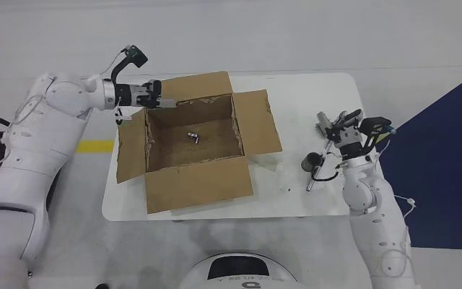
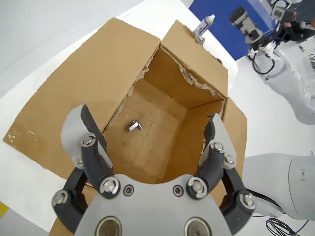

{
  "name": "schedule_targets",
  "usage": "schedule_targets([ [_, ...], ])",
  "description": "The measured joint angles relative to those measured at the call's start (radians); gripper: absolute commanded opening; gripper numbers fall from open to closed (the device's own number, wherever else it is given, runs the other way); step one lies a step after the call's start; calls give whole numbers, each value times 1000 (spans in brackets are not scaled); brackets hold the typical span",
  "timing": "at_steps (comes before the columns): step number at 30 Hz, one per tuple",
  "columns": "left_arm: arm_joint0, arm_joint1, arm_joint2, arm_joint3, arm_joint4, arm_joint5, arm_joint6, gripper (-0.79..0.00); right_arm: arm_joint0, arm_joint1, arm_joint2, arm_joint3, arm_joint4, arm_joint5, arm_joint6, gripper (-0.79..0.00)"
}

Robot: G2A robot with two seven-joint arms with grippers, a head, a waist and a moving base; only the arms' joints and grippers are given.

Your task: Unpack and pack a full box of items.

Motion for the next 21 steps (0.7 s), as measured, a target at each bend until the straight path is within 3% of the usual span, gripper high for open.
schedule_targets([
  [10, -55, -36, 109, 15, 83, 62, -131, 0, -45, 5, 4, -70, -6, -75, -16, 0],
  [21, -55, -40, 113, 19, 57, 67, -124, 0, -44, 5, 4, -69, -7, -74, -16, 0],
])
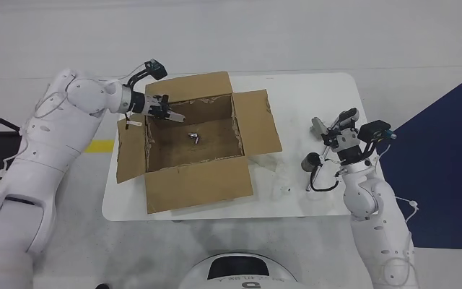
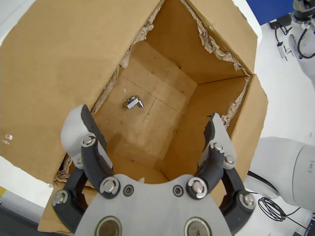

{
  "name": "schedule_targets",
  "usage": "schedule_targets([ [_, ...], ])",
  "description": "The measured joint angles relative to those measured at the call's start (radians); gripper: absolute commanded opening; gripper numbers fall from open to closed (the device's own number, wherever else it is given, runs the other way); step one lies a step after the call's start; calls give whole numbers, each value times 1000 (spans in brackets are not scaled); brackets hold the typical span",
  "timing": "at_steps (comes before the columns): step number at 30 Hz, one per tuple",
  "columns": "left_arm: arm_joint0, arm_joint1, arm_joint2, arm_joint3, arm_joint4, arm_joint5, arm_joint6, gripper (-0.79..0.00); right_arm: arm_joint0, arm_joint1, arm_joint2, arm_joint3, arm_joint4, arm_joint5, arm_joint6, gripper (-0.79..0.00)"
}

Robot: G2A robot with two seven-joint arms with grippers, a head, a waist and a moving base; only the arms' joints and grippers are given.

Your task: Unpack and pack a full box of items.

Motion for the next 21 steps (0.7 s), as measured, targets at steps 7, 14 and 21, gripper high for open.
schedule_targets([
  [7, -37, -43, 157, -171, 334, 74, -81, 0, 0, 0, 0, 0, 0, 0, 0, 0],
  [14, -140, -129, 403, -102, 398, 38, -75, 0, 0, 0, 0, 0, 0, 0, 0, 0],
  [21, -218, -169, 497, 36, 286, -27, -10, 0, 0, 0, 0, 0, 0, 0, 0, 0],
])
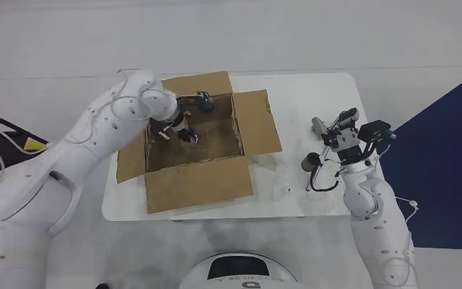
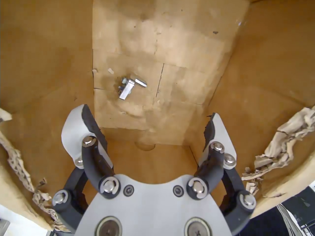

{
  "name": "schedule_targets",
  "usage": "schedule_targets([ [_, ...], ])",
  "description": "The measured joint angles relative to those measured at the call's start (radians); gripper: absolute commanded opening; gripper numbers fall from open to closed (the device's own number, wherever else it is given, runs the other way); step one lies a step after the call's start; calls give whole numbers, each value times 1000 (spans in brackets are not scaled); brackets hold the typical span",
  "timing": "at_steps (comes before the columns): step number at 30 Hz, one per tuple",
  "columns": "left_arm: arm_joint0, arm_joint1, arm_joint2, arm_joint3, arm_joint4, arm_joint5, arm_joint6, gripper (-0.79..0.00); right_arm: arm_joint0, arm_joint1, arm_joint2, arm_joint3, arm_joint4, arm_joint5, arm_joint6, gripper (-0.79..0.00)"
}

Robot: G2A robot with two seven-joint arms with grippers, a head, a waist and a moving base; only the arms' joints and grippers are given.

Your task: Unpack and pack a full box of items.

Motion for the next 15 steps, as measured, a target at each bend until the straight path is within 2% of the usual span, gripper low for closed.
schedule_targets([
  [3, -15, 1, -18, 57, -58, -36, 37, 0, 0, 0, 0, 0, 0, 0, 0, 0],
  [6, -9, 24, -89, 128, -172, -96, 134, 0, 0, 0, 0, 0, 0, 0, 0, 0],
  [11, 71, 105, -242, 273, -436, -289, 291, 0, 0, 0, 0, 0, 0, 0, 0, 0],
  [15, 138, 161, -292, 298, -467, -302, 306, 0, 13, 1, -9, -28, 18, -33, 27, 0],
])
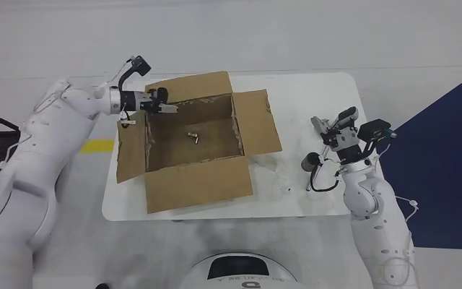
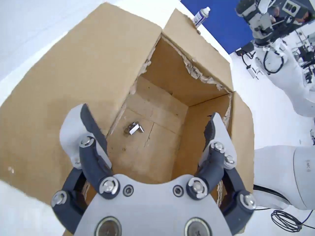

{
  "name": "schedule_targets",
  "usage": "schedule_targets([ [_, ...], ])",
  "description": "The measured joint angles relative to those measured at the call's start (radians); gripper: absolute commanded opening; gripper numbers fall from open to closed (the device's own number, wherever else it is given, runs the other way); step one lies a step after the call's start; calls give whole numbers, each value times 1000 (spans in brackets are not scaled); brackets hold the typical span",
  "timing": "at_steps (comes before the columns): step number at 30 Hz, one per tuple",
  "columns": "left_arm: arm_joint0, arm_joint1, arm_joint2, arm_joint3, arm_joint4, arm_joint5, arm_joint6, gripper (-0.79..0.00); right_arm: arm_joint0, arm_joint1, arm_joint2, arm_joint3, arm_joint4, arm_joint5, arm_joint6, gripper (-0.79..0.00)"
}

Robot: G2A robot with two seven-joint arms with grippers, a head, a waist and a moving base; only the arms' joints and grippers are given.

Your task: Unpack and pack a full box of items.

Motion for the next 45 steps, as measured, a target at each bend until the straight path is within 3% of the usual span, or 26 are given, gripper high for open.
schedule_targets([
  [8, 151, 62, -80, -23, -19, 64, 106, 0, 96, 5, -136, -166, -51, -142, 190, 0],
  [12, 212, 89, -139, -66, -54, -3, 194, 0, 145, 1, -211, -178, -80, -134, 246, 0],
  [19, 234, 174, -315, -316, 131, -15, 227, 0, 212, 1, -215, -119, -8, -121, 281, 0],
  [25, 323, 225, -407, -458, 108, 95, 142, 0, 237, 3, -222, -102, -2, -87, 322, 0],
  [31, 453, 253, -457, -476, 25, 110, 118, 0, 360, -7, -287, 25, 60, 10, 481, 0],
  [35, 528, 266, -491, -468, -2, 109, 148, 0, 447, -15, -349, 113, 77, 19, 576, 0],
  [40, 621, 280, -523, -489, -31, 121, 147, 0, 517, -22, -407, 193, 66, 24, 630, 0],
  [45, 655, 277, -523, -505, -38, 161, 155, 0, 572, -32, -456, 272, 65, 33, 636, 0],
])
